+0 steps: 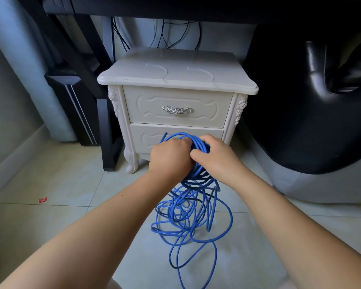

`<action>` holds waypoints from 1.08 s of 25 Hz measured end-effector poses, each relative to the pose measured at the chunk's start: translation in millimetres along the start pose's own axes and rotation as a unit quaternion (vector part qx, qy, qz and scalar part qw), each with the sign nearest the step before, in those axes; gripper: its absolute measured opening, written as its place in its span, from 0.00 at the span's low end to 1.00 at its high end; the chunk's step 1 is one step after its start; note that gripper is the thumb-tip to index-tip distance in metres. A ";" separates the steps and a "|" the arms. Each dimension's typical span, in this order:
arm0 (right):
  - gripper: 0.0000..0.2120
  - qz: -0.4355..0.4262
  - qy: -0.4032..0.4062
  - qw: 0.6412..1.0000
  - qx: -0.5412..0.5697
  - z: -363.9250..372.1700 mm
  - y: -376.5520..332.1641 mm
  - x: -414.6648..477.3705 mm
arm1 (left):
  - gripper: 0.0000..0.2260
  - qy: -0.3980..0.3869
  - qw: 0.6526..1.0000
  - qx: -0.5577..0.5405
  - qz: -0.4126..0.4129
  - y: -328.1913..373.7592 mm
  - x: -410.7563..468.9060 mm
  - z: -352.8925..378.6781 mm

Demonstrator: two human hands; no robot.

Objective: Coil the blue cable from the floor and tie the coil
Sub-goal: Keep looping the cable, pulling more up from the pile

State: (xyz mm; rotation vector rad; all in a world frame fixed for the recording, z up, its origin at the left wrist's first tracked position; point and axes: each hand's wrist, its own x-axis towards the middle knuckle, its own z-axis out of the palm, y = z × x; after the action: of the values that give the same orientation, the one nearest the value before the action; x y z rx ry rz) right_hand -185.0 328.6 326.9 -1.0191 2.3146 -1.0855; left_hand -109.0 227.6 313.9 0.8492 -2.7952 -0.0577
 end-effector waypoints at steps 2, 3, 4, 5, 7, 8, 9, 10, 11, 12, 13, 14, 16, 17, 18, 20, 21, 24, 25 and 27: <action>0.10 -0.017 -0.012 0.999 -0.025 0.9 0.6 -0.3 | 0.05 0.000 1.000 -0.011 0.004 -2.9 0.4 -0.7; 0.11 -0.024 -0.012 0.999 -0.044 1.2 0.6 -0.5 | 0.07 0.000 1.000 -0.015 0.006 -4.3 0.7 -1.3; 0.12 -0.028 -0.007 0.998 -0.059 1.2 1.4 -0.1 | 0.09 0.001 1.000 -0.018 0.007 -5.4 1.0 -2.0; 0.13 -0.030 -0.001 0.997 -0.067 0.7 2.2 0.6 | 0.10 0.007 1.000 -0.021 0.007 -6.0 1.9 -1.5; 0.15 -0.029 0.005 0.997 -0.072 -0.3 3.6 2.7 | 0.10 0.022 1.000 -0.021 0.006 -5.7 2.2 -1.2; 0.17 -0.024 0.005 0.997 -0.068 -1.4 4.4 3.6 | 0.10 0.027 0.999 -0.019 0.006 -5.0 1.8 -1.6; 0.18 -0.013 0.005 0.998 -0.055 -3.2 5.6 4.2 | 0.10 0.033 0.999 -0.017 0.008 -4.6 1.5 -1.2; 0.19 -0.001 0.008 0.999 -0.035 -5.1 6.4 4.7 | 0.10 0.038 0.999 -0.015 0.012 -4.7 0.9 -1.4; 0.18 0.013 0.008 1.000 -0.009 -6.7 7.5 4.4 | 0.10 0.045 0.999 -0.011 0.018 -4.8 0.3 -2.2; 0.18 0.026 0.008 0.999 0.019 -7.7 8.8 4.0 | 0.11 0.053 0.998 -0.004 0.025 -5.0 -0.8 -4.0; 0.18 0.043 0.009 0.998 0.044 -8.5 9.4 3.1 | 0.11 0.061 0.998 0.006 0.031 -6.0 -1.8 -4.0; 0.18 0.058 0.011 0.996 0.065 -8.4 10.0 2.7 | 0.10 0.071 0.997 0.012 0.035 -6.6 -2.7 -4.7; 0.18 0.078 0.012 0.993 0.090 -4.9 10.7 2.0 | 0.08 0.095 0.994 0.021 0.047 -6.3 -3.3 -6.8; 0.16 0.080 0.017 0.992 0.093 -1.3 10.1 1.5 | 0.09 0.108 0.992 0.019 0.064 -6.6 -2.6 -5.9; 0.13 0.078 0.025 0.992 0.091 3.0 9.5 1.0 | 0.10 0.115 0.989 0.021 0.086 -7.5 -2.0 -5.2; 0.12 0.070 0.042 0.994 0.068 10.0 5.4 -0.9 | 0.10 0.142 0.982 0.027 0.125 -8.8 0.4 0.1; 0.11 0.068 0.048 0.995 0.047 12.3 3.0 -2.2 | 0.08 0.152 0.979 0.034 0.133 -8.8 1.2 2.8; 0.08 0.074 0.063 0.995 -0.023 16.5 -3.0 -4.5 | 0.09 0.124 0.983 0.040 0.128 -4.9 3.2 4.0; 0.09 0.078 0.062 0.994 -0.046 18.4 -3.5 -4.5 | 0.10 0.077 0.989 0.050 0.117 -2.8 2.7 3.3; 0.12 0.082 0.050 0.992 -0.081 24.0 -1.9 -3.7 | 0.10 -0.008 0.995 0.060 0.082 -0.8 2.7 4.8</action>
State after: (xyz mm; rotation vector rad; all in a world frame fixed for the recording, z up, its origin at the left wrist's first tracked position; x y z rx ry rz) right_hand -167.3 318.6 313.4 -0.8299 2.5506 -0.9175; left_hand -111.8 225.4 309.7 0.6444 -2.8954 0.1321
